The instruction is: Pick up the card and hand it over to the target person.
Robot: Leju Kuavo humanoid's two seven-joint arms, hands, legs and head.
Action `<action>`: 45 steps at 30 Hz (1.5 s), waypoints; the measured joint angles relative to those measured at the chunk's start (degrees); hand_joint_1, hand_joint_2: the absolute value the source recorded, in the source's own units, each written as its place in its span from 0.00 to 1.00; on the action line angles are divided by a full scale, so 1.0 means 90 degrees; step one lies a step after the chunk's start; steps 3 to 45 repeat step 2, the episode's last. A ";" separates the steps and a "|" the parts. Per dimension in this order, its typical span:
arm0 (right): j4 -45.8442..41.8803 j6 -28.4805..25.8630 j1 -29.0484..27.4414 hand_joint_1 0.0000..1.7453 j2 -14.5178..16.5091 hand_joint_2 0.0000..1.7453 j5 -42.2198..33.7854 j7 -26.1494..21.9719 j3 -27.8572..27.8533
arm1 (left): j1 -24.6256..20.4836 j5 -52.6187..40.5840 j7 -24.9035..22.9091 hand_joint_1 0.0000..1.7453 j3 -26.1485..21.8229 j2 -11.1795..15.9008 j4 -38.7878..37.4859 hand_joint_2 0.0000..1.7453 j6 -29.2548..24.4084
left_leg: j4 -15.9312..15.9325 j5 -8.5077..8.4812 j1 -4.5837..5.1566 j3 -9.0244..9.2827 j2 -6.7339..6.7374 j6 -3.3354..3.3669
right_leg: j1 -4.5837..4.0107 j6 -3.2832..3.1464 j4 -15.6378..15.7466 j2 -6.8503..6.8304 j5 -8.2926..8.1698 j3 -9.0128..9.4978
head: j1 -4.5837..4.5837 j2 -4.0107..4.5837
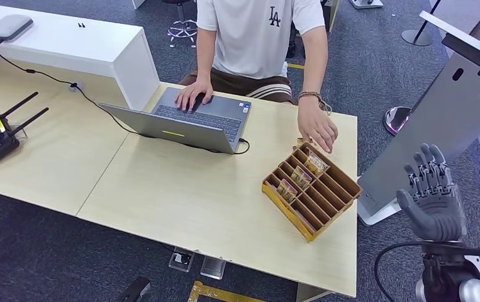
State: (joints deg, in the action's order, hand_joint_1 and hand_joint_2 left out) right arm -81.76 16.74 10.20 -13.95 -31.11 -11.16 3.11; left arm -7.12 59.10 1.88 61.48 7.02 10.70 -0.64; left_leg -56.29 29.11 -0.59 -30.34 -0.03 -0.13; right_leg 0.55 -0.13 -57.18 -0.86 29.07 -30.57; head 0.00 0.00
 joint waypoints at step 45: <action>-0.0055 -0.0004 0.0003 0.00 -0.0003 1.00 0.0008 0.0016 0.0009 | 0.0000 0.0005 0.0004 0.00 -0.0003 0.0000 0.0000 0.00 -0.0009 | 0.0001 0.0000 0.0001 0.0000 0.0003 0.0000 | 0.0001 0.0000 -0.0001 0.0004 -0.0001 -0.0002 | 0.0000 0.0000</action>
